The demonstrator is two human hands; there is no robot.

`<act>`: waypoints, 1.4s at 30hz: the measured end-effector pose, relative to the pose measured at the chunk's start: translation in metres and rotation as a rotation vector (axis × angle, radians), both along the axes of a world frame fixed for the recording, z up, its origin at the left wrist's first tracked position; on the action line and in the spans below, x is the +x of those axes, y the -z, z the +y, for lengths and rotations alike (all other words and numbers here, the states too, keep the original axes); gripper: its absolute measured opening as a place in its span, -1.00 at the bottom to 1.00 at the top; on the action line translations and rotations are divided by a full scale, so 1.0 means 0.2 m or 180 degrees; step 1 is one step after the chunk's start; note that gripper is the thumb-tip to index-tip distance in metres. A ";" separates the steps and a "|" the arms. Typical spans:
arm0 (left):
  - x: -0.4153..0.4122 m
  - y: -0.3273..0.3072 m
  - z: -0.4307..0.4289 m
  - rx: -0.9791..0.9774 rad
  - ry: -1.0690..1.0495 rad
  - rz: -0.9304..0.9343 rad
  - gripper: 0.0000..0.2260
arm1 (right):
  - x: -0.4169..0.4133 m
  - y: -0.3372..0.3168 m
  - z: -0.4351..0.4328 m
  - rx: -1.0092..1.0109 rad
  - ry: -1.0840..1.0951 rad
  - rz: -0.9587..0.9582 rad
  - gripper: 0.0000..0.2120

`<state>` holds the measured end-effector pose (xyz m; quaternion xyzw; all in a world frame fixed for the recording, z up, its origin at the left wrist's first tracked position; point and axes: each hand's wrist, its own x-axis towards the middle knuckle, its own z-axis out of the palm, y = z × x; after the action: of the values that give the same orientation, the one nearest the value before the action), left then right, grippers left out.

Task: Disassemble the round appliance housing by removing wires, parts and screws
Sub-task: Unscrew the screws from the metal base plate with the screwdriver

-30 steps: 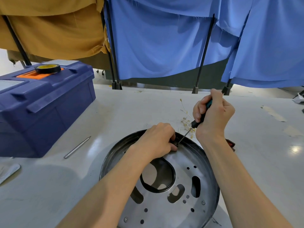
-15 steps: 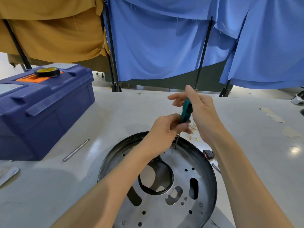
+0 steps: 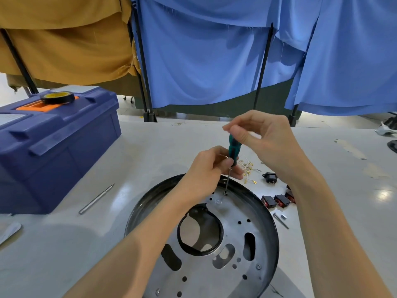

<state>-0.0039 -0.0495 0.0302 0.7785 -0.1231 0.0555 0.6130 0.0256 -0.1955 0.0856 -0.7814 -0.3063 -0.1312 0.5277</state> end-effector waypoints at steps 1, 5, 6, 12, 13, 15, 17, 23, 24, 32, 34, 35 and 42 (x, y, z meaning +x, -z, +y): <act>0.00 0.00 0.00 -0.0066 -0.0033 0.0014 -0.94 | 0.00 0.01 0.01 -0.0083 0.0081 -0.0023 -0.89; 0.00 0.00 0.00 -0.0265 0.0065 -0.0023 -0.85 | 0.00 0.02 0.02 0.0127 0.0278 -0.0161 -0.76; -0.01 -0.01 0.00 -0.0208 0.0134 -0.0038 -0.83 | 0.00 0.02 0.02 0.0185 0.0208 -0.0145 -0.70; 0.00 -0.01 0.00 0.0054 -0.0137 -0.0113 -0.86 | -0.01 0.02 0.02 0.0066 -0.0151 0.0070 -0.81; 0.00 -0.01 -0.01 0.0148 -0.0200 -0.0148 -0.81 | -0.01 0.02 0.03 0.0006 -0.0047 0.0031 -0.82; 0.00 -0.01 0.00 0.0234 -0.0147 -0.0199 -0.84 | 0.00 0.02 0.03 0.0029 0.0115 -0.0027 -0.76; -0.01 -0.02 0.01 0.0106 0.0094 -0.0138 -0.93 | 0.00 0.02 0.01 0.0127 0.0114 -0.0015 -0.69; 0.00 -0.01 0.03 0.0240 0.0083 -0.0054 -0.90 | 0.00 0.01 -0.03 0.0136 -0.0488 0.0291 -0.81; 0.01 -0.01 0.03 0.0331 0.0014 -0.0126 -0.88 | -0.01 0.01 -0.02 -0.0021 -0.0370 0.0231 -0.83; 0.00 0.00 0.02 0.0335 0.0405 -0.0025 -0.84 | 0.00 0.01 -0.05 0.0246 -0.0592 0.0421 -0.67; 0.00 0.00 0.02 0.0273 0.0367 -0.0057 -0.87 | 0.00 0.01 -0.04 0.0158 -0.0635 0.0460 -0.73; 0.00 0.00 0.01 0.0298 0.0289 -0.0108 -0.90 | 0.00 0.01 -0.03 0.0010 -0.0548 0.0393 -0.78; 0.01 0.00 0.03 0.0202 0.0352 -0.0036 -0.88 | -0.01 0.01 -0.01 -0.0003 -0.0213 0.0225 -0.69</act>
<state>-0.0027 -0.0441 0.0294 0.7892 -0.1711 0.0220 0.5894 0.0241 -0.1970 0.0839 -0.7751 -0.3135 -0.0855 0.5419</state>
